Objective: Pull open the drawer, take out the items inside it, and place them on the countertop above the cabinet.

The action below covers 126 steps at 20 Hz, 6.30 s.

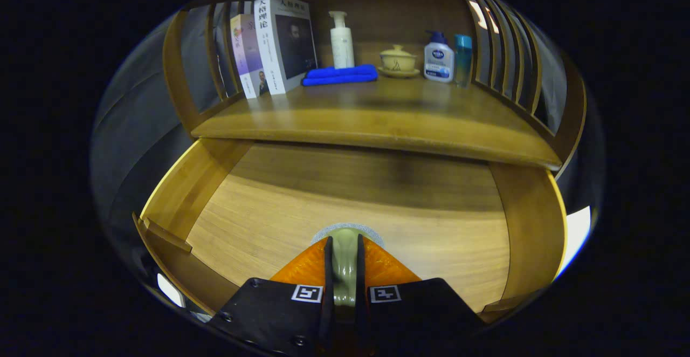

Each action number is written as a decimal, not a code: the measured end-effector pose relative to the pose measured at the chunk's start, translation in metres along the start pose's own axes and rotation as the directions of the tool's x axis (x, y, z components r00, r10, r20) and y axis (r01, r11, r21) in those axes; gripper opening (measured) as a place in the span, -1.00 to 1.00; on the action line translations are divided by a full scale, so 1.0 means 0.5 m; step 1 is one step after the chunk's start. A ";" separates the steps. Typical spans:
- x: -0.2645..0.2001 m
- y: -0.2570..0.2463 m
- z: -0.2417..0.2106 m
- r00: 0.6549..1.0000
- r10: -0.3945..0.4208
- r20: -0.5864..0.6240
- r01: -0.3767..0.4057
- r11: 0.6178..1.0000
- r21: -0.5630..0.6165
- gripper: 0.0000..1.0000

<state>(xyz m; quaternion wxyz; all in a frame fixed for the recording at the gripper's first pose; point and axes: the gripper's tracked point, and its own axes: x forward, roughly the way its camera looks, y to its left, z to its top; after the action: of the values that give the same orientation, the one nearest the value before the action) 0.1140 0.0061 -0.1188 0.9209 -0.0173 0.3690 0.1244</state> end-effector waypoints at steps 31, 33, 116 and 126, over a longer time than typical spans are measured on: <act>-0.055 -0.051 0.353 0.944 -0.061 0.324 0.023 0.993 0.119 -0.65; -0.028 -0.059 0.367 0.950 -0.061 0.306 0.013 0.988 0.156 -0.65; -0.146 0.091 -0.190 0.821 -0.250 0.513 0.261 0.964 0.052 0.95; -0.126 0.084 -0.167 0.822 -0.257 0.508 0.262 0.963 0.063 0.95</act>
<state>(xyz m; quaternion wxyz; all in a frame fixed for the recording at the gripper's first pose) 0.0037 0.0231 -0.1338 0.9938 -0.0383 0.1045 -0.0001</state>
